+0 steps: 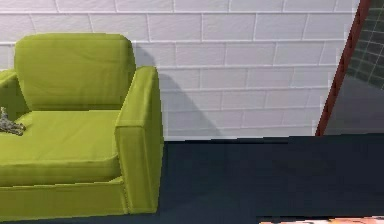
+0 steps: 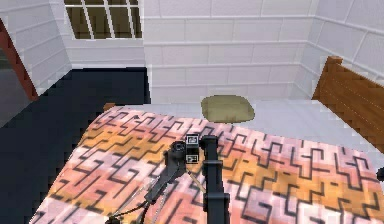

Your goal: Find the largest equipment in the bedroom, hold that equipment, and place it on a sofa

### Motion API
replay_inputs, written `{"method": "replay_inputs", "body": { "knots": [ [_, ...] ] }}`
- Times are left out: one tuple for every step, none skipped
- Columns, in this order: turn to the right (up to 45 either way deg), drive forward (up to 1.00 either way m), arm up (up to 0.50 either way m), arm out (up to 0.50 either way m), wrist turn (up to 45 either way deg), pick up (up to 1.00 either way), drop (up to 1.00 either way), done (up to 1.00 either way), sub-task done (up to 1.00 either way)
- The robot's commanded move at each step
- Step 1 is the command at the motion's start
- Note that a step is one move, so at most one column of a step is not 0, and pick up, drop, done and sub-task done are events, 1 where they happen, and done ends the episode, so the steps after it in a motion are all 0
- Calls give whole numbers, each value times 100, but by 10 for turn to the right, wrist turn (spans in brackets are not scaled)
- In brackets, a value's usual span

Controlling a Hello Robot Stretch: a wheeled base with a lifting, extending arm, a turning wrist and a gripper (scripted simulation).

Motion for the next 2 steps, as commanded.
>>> {"method": "replay_inputs", "body": {
  "knots": [
    [0,0,0,0,450,0,0,0,0],
    [0,0,0,0,450,0,0,0,0]
  ]
}}
